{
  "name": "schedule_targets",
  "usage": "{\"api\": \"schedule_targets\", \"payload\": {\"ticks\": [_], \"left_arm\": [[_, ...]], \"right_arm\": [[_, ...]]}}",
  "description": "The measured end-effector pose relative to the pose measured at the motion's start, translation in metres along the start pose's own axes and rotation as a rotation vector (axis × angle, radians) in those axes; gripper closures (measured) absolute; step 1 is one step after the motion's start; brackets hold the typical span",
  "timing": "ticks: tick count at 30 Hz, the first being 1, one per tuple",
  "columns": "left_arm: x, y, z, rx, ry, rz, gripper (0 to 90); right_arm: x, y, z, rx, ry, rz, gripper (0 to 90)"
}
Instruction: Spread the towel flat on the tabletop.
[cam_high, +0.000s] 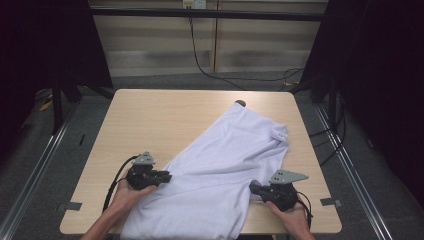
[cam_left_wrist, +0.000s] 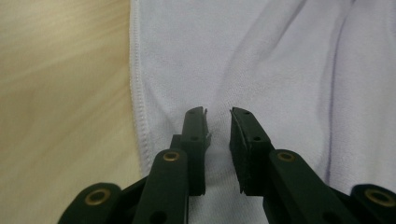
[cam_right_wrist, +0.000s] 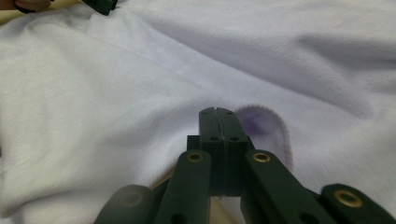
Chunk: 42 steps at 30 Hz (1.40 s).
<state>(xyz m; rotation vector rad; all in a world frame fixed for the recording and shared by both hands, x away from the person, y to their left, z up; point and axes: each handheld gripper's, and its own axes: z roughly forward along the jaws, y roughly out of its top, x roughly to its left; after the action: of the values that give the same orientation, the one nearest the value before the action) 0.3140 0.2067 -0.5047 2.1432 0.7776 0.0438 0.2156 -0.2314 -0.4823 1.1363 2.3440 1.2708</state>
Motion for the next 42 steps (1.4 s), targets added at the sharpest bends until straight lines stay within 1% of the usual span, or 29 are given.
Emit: {"api": "schedule_targets", "payload": {"ticks": [4,5,7,9,11,12,13,14,15,16,17,18,19,21,22,23,24,25,26,27,29,30,33,34,35,37,39,40,42], "left_arm": [[-0.007,-0.02,-0.02,-0.004,0.0,-0.035,77.1],[-0.013,-0.029,-0.029,-0.003,-0.017,-0.043,77.1],[-0.017,-0.033,-0.033,0.003,-0.026,-0.037,77.1],[-0.029,-0.045,-0.044,0.019,-0.062,-0.039,76.4],[-0.031,-0.048,-0.046,0.021,-0.077,-0.033,73.5],[-0.032,-0.047,-0.046,0.023,-0.08,-0.018,73.5],[-0.031,-0.046,-0.045,0.008,-0.089,-0.02,69.9],[-0.028,-0.042,-0.042,-0.008,-0.1,-0.024,69.9],[-0.021,-0.028,-0.034,-0.014,-0.073,-0.002,68.6],[-0.015,-0.02,-0.03,-0.027,-0.066,-0.005,68.4],[-0.015,-0.02,-0.03,-0.027,-0.066,-0.005,68.4],[-0.01,-0.011,-0.024,-0.048,-0.056,-0.025,68.1],[-0.006,-0.003,-0.018,-0.055,-0.047,-0.021,68.1],[-0.001,0.013,-0.005,-0.05,-0.027,0.004,67.4],[0.006,0.026,0.009,-0.04,0.002,0.02,67.3],[0.006,0.026,0.009,-0.04,0.002,0.02,67.3],[0.011,0.029,0.015,-0.051,0.007,-0.008,67.3],[0.012,0.03,0.021,-0.04,-0.004,-0.008,67.3],[0.009,0.03,0.026,0.005,0.018,0.021,67.6],[0.007,0.027,0.026,0.007,0.04,0.056,69.3],[0.007,0.022,0.021,0.0,0.029,0.048,69.4],[0.006,0.018,0.017,0.006,0.05,0.064,71.1],[0.003,0.002,-0.002,0.014,0.058,0.049,72.4],[-0.001,-0.012,-0.018,0.012,0.045,0.007,72.5],[-0.001,-0.012,-0.018,0.012,0.045,0.007,72.5],[-0.009,-0.03,-0.034,-0.001,0.022,-0.032,72.5],[-0.019,-0.046,-0.046,-0.007,-0.023,-0.052,72.4],[-0.025,-0.054,-0.052,-0.011,-0.055,-0.086,72.3],[-0.027,-0.055,-0.053,-0.008,-0.068,-0.096,71.3]], "right_arm": [[0.012,-0.012,-0.016,0.01,0.011,-0.007,90.0],[0.013,-0.016,-0.018,0.014,0.009,-0.006,90.0],[0.013,-0.018,-0.019,0.019,0.004,0.003,90.0],[0.009,-0.019,-0.015,0.02,0.004,0.023,84.3],[0.008,-0.016,-0.009,0.034,0.003,0.026,77.2],[0.008,-0.016,-0.009,0.034,0.003,0.026,77.2],[0.007,-0.012,0.0,0.053,0.004,0.021,73.8],[0.007,-0.012,0.0,0.053,0.004,0.021,73.8],[0.003,-0.009,0.01,0.075,-0.012,0.017,70.6],[0.001,-0.007,0.015,0.087,-0.012,0.014,70.2],[0.001,-0.007,0.015,0.087,-0.012,0.014,70.2],[-0.004,-0.004,0.023,0.103,-0.017,0.018,68.9],[-0.004,-0.004,0.023,0.103,-0.017,0.018,68.9],[-0.007,0.0,0.029,0.103,-0.016,0.015,68.7],[-0.009,0.004,0.035,0.108,-0.016,0.0,68.7],[-0.009,0.004,0.035,0.108,-0.016,0.0,68.7],[-0.011,0.007,0.039,0.106,-0.017,-0.002,68.7],[-0.013,0.009,0.042,0.102,-0.018,-0.005,68.8],[-0.015,0.011,0.046,0.097,-0.027,-0.006,68.9],[-0.018,0.016,0.053,0.091,-0.036,-0.011,68.8],[-0.019,0.018,0.056,0.09,-0.032,-0.016,68.8],[-0.021,0.021,0.06,0.093,-0.038,-0.012,68.8],[-0.022,0.028,0.069,0.089,-0.044,-0.008,68.6],[-0.019,0.03,0.073,0.09,-0.049,-0.009,68.0],[-0.019,0.03,0.073,0.09,-0.049,-0.009,68.0],[-0.013,0.03,0.073,0.095,-0.051,-0.015,67.2],[-0.009,0.029,0.071,0.105,-0.046,-0.019,67.1],[-0.001,0.025,0.066,0.114,-0.038,-0.038,67.9],[0.003,0.023,0.062,0.122,-0.036,-0.043,69.0]]}}
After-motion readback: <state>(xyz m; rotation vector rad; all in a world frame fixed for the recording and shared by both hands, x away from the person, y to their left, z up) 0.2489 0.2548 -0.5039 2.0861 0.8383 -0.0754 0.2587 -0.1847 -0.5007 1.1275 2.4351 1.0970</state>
